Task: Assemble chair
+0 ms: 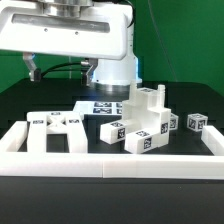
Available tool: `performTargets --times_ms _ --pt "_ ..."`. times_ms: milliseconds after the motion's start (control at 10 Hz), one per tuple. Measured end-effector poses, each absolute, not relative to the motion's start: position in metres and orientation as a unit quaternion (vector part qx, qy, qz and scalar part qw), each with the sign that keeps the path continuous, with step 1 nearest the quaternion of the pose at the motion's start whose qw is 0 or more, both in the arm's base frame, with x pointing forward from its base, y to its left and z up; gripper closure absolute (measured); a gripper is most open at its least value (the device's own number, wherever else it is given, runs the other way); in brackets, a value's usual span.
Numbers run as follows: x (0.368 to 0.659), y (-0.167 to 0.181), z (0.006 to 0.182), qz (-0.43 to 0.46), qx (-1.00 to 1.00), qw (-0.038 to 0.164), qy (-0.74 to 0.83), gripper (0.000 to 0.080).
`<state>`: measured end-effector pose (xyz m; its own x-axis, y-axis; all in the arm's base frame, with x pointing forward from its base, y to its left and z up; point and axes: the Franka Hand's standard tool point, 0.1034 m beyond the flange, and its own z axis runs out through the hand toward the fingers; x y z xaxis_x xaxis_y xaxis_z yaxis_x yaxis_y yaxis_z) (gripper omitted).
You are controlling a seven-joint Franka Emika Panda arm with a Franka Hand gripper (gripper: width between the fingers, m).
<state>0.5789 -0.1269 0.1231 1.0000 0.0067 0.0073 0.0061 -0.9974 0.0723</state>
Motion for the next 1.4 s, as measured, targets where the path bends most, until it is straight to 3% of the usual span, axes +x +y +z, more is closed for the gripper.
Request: performTargets --times_ms 200,700,1100,1400 --pt "0.58 -0.127 0.122 0.006 0.999 0.037 0.004 0.0151" --pt "0.568 -0.113 0.096 -0.021 0.994 0.026 0.105 0.0151" --pt "0.568 -0.112 0.096 -0.02 0.994 0.026 0.106 0.0151" --pt "0.561 -0.108 0.078 -0.043 0.993 0.016 0.111 0.0151"
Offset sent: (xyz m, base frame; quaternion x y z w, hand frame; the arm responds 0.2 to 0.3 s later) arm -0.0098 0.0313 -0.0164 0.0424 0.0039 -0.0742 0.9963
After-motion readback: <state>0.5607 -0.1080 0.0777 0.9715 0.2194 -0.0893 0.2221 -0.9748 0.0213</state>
